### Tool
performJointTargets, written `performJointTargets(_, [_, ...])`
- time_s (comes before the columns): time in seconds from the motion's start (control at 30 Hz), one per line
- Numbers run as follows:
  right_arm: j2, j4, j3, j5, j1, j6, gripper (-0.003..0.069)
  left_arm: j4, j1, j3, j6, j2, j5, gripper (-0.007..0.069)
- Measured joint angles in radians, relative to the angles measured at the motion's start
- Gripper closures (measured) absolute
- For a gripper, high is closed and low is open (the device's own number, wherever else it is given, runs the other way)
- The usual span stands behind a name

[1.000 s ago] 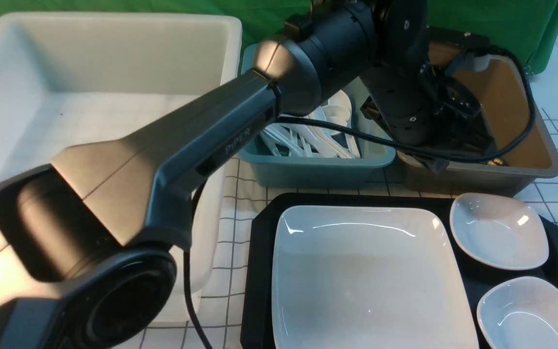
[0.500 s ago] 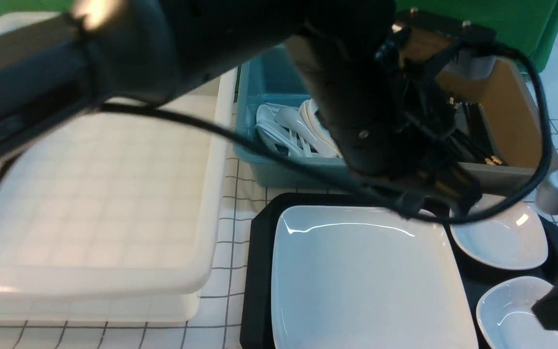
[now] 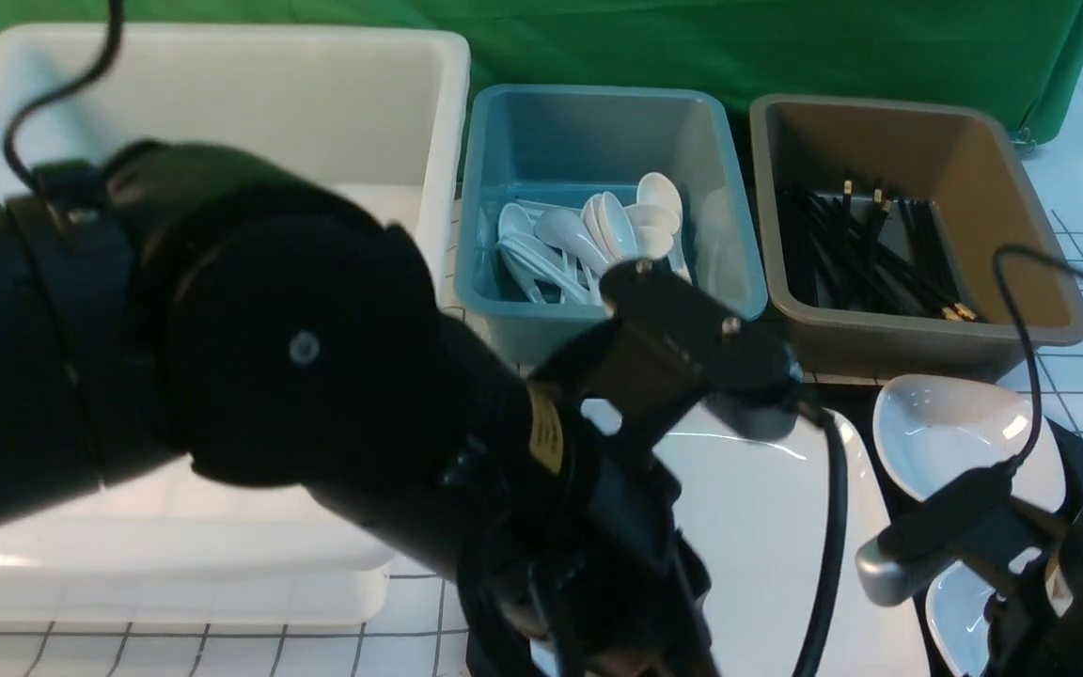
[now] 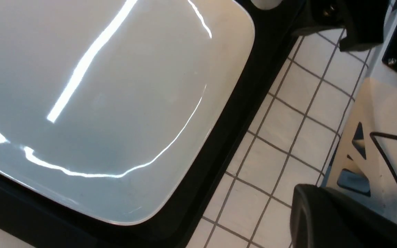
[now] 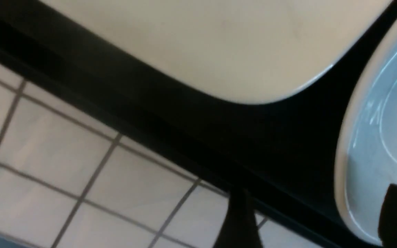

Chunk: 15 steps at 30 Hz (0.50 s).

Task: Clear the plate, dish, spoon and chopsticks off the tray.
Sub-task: Use the right arm to grab a small plate from the dinner plate

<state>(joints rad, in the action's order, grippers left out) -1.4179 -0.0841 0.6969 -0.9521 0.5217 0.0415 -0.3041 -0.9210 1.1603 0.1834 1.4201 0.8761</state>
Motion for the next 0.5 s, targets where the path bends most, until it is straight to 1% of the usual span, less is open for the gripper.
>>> performJointTargets(0.07, [-0.011,-0.023,-0.014,0.029,0.000,-0.023,0.0148,0.000,0.000,-0.008,0.006,0.000,-0.001,0.0628])
performJointTargets(0.13, [-0.035,-0.073,-0.033,0.073,0.000,-0.068,0.0148,-0.001,0.000,-0.011,0.023,0.000,-0.017,0.0628])
performJointTargets(0.23, [-0.040,-0.093,-0.033,0.096,0.000,-0.077,0.0158,-0.002,0.000,-0.011,0.027,0.000,-0.037,0.0628])
performJointTargets(0.27, [-0.040,-0.097,-0.033,0.110,0.000,-0.083,0.0176,-0.002,0.000,-0.011,0.027,0.000,-0.049,0.0628])
performJointTargets(0.33, [-0.042,-0.100,-0.033,0.120,0.000,-0.088,0.0240,-0.003,0.000,-0.011,0.029,0.000,-0.064,0.0628])
performJointTargets(0.4, [-0.049,-0.102,-0.033,0.124,0.000,-0.088,0.0323,-0.006,0.000,-0.011,0.034,0.000,-0.074,0.0628])
performJointTargets(0.43, [-0.049,-0.102,-0.033,0.125,0.000,-0.088,0.0342,-0.006,0.000,-0.011,0.034,0.000,-0.075,0.0628])
performJointTargets(0.47, [-0.051,-0.103,-0.033,0.129,0.000,-0.084,0.0416,-0.007,0.000,-0.011,0.034,0.000,-0.082,0.0628])
performJointTargets(0.5, [-0.051,-0.103,-0.033,0.129,0.000,-0.081,0.0434,-0.007,0.000,-0.011,0.034,0.000,-0.083,0.0628])
